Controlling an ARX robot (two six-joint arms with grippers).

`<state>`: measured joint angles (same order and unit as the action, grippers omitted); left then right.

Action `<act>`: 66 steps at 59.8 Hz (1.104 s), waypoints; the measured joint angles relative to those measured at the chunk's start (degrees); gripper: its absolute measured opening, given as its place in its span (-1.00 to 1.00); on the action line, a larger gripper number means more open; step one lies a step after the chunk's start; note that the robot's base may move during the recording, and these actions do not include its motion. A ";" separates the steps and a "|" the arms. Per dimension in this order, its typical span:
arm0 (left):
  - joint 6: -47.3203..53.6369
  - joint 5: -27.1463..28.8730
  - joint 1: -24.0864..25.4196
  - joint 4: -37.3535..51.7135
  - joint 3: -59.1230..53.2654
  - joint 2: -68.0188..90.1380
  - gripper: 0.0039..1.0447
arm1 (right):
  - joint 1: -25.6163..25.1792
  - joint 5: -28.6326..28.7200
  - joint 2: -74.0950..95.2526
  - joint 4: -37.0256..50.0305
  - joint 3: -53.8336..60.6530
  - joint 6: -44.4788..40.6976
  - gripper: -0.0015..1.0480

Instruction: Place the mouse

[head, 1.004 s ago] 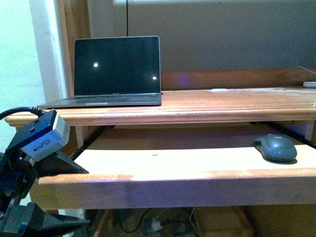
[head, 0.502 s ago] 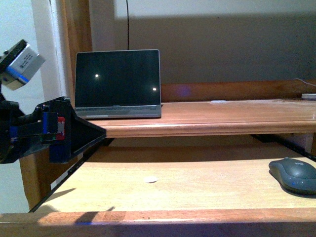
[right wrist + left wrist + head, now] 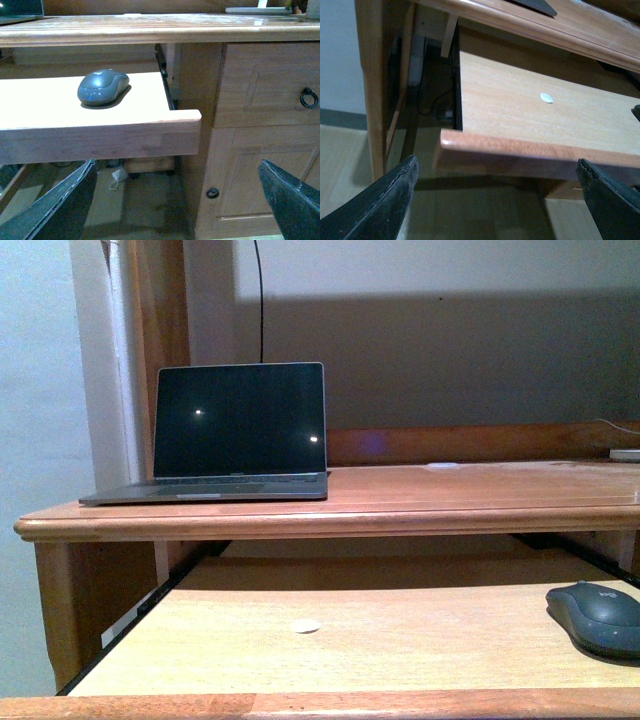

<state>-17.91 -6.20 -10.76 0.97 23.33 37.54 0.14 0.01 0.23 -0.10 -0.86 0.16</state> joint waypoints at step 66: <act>17.27 6.23 10.40 -1.29 -22.86 -37.22 -0.95 | 0.00 0.02 0.00 0.00 0.00 0.00 0.85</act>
<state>-0.64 0.03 -0.36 -0.32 0.47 0.32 0.14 0.03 0.23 -0.10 -0.86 0.16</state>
